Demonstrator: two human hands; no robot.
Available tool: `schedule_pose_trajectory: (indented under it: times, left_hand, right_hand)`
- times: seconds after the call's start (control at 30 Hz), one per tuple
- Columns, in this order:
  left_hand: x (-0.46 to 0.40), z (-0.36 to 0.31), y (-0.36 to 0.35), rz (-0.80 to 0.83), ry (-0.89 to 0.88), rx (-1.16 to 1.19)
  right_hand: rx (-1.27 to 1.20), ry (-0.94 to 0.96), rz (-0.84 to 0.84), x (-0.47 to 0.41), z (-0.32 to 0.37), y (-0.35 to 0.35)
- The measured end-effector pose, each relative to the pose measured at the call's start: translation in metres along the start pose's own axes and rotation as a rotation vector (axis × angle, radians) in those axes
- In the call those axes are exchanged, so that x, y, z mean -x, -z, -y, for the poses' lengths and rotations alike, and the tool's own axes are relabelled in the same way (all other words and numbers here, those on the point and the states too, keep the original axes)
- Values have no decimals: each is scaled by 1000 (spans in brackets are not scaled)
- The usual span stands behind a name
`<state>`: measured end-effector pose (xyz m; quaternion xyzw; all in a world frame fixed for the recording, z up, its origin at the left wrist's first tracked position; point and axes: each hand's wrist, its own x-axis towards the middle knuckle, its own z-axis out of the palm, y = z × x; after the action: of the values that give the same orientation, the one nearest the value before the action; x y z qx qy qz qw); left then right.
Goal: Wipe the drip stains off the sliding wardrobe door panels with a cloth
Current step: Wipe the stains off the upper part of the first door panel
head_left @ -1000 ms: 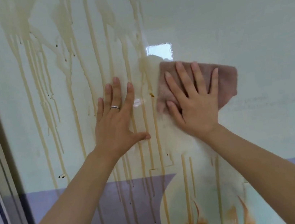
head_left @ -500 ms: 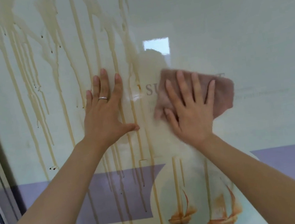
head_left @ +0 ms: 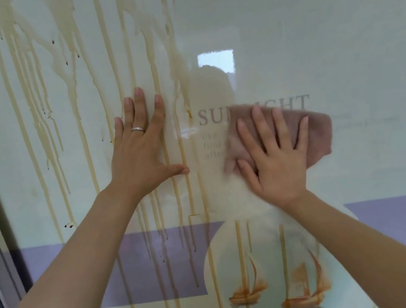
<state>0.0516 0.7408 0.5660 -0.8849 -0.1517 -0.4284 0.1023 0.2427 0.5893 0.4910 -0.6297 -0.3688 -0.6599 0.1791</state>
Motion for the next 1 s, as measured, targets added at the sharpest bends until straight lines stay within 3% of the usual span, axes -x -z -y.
schedule_pose_trajectory:
  times: [0.17, 0.33, 0.47, 0.57, 0.63, 0.7, 0.77, 0.9, 1.0]
  left_hand:
    - [4, 5, 1, 2, -20, 7]
    - [33, 2, -18, -5, -22, 68]
    - [58, -2, -50, -30, -84, 53]
    - [64, -1, -57, -9, -76, 6]
    - [64, -1, -56, -8, -85, -16]
    - [62, -3, -57, -34, -66, -14]
    - [62, -7, -59, -46, -38, -1]
    - [63, -5, -60, -58, -43, -19]
    - [62, -6, -57, -29, -55, -25]
  right_hand:
    - [13, 242, 137, 72, 9, 8]
    - [-33, -47, 57, 20, 41, 1]
    - [-41, 46, 136, 78, 90, -7]
    - [-8, 78, 209, 138, 78, 2]
    - [45, -8, 200, 146, 51, 6]
    - [74, -210, 158, 127, 32, 7]
    - [67, -340, 101, 103, 43, 2]
    - [-17, -98, 155, 113, 91, -6]
    - [10, -4, 183, 137, 57, -1]
